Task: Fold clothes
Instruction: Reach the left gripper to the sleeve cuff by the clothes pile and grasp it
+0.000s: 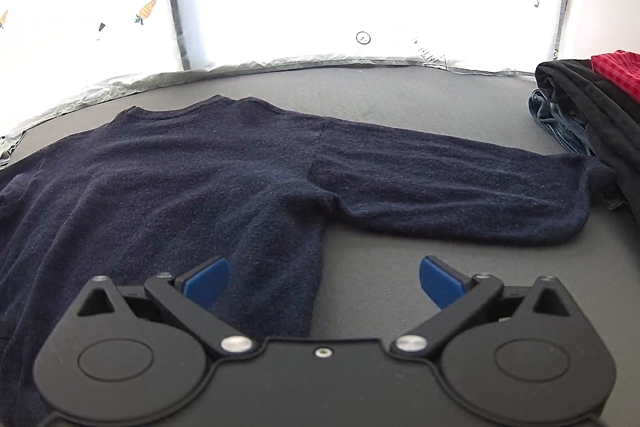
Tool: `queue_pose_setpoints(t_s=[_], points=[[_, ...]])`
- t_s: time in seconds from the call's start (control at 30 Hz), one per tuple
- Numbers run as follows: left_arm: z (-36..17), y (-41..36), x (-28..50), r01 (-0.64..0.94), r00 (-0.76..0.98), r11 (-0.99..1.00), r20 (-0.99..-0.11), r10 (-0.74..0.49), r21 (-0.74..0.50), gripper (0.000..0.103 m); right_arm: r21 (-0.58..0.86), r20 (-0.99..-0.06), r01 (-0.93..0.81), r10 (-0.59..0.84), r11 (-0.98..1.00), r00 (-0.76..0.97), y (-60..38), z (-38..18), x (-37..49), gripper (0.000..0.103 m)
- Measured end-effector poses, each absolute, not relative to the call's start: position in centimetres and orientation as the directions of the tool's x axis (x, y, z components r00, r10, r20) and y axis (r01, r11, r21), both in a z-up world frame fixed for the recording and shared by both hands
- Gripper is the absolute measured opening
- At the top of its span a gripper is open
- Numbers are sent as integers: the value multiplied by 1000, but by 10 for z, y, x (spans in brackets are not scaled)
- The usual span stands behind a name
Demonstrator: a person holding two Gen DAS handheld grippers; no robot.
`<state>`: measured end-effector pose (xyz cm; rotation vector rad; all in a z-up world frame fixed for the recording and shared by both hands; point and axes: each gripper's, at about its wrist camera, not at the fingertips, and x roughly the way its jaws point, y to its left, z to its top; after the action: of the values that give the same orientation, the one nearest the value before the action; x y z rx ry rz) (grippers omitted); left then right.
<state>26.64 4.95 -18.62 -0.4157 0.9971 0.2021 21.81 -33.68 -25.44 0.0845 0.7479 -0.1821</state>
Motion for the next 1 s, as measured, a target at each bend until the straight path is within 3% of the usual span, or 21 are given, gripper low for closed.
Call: queue_pose_setpoints(t_s=[0.23,0.4,0.63,0.73,1.0], points=[[-172,149,263,-354,633,898,-773,26,-260,103,-12,-690,193,-148,981,708,-248,-270,224,103],[-183,225,285,-418,623,873,-779,74,-252,100,-12,-745,232,-163,973,647,-194,-313,232,103],[-204,297,309,-463,606,834,-794,52,-299,80,5,-663,314,-231,950,712,-175,-327,221,103],[-215,316,326,-483,597,816,-801,43,-316,80,1,-615,312,-246,950,750,-173,-334,215,103],[-231,346,346,-527,600,772,-799,43,-355,82,2,-612,311,-245,950,752,-174,-334,216,103]])
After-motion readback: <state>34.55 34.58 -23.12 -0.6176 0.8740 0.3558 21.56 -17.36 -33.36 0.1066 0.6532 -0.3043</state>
